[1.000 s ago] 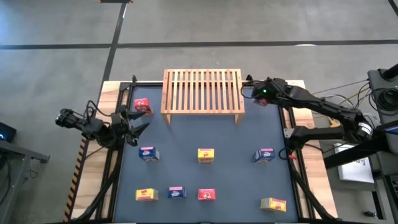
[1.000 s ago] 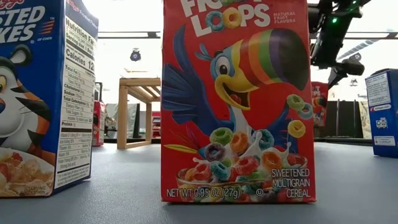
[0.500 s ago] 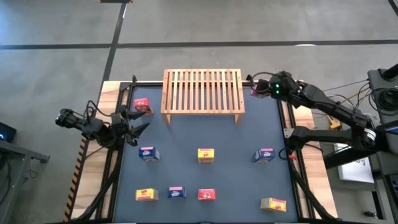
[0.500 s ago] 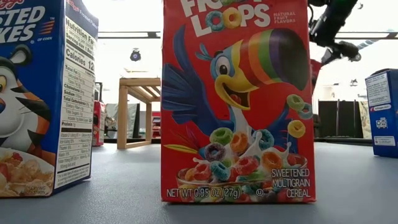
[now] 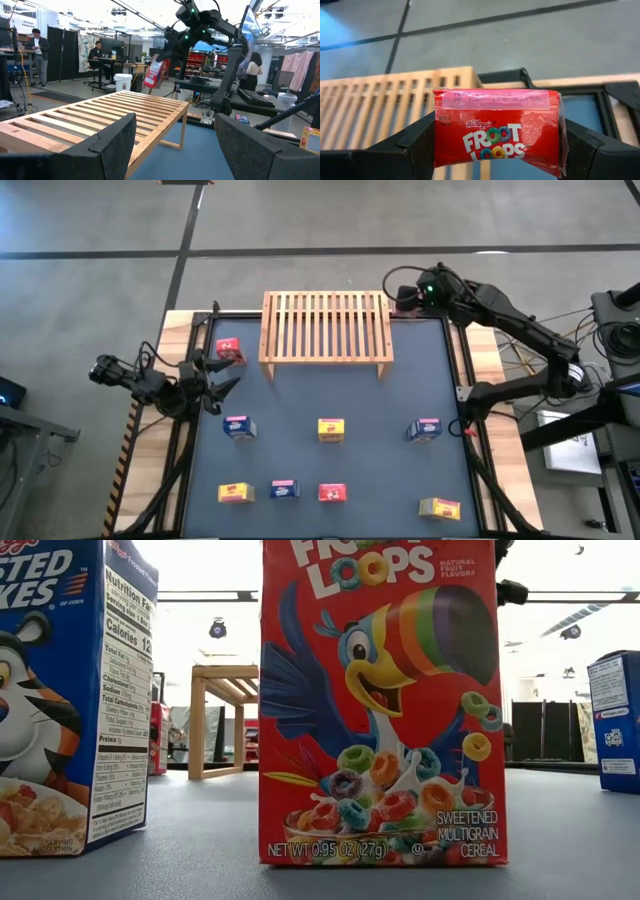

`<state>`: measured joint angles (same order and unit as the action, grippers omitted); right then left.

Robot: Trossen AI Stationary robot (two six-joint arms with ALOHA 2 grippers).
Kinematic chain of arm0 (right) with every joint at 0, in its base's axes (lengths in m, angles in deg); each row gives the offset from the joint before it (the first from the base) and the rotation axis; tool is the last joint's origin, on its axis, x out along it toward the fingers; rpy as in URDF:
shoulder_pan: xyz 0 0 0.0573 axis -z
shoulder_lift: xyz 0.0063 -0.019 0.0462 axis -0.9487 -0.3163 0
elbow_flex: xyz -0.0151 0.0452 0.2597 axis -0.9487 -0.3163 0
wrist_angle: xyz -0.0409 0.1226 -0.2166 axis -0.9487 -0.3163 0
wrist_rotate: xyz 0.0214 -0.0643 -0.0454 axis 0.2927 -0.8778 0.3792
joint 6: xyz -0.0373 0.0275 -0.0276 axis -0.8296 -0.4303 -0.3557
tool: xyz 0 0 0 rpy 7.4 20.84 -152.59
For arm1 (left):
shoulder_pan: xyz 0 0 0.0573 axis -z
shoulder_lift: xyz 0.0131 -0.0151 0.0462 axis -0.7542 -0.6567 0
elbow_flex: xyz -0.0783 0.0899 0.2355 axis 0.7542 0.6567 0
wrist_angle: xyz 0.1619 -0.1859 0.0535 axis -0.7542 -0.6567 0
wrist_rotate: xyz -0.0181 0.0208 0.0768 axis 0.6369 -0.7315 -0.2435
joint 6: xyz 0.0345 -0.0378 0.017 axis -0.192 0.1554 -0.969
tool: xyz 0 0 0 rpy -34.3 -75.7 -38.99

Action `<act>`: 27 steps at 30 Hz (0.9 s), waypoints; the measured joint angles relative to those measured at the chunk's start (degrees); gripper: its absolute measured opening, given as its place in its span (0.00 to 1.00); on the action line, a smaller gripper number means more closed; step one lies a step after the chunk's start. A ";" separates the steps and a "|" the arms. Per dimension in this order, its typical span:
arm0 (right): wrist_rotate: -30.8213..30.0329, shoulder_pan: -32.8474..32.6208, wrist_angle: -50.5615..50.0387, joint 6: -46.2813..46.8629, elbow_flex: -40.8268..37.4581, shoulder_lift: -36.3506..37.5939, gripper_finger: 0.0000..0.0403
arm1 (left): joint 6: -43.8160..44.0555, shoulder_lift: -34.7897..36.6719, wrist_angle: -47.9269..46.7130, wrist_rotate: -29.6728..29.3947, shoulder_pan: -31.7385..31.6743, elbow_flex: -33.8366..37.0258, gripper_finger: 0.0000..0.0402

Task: Stack cereal on shelf
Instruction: Put the top right red cereal box on the shelf

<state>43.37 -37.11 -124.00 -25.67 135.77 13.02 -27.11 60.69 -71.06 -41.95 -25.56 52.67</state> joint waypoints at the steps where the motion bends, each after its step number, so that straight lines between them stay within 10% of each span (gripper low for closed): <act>1: 0.02 -0.18 -0.02 -0.48 1.16 -0.84 0.71 | 0.00 0.02 -0.01 -0.02 0.00 0.00 0.63; 27: -4.65 -4.85 -7.36 0.52 28.74 -28.85 0.71 | 0.00 0.02 0.00 -0.01 -0.01 0.00 0.63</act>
<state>38.72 -41.96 -131.37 -25.15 164.51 -15.83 -27.11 60.71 -71.06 -41.96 -25.58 52.67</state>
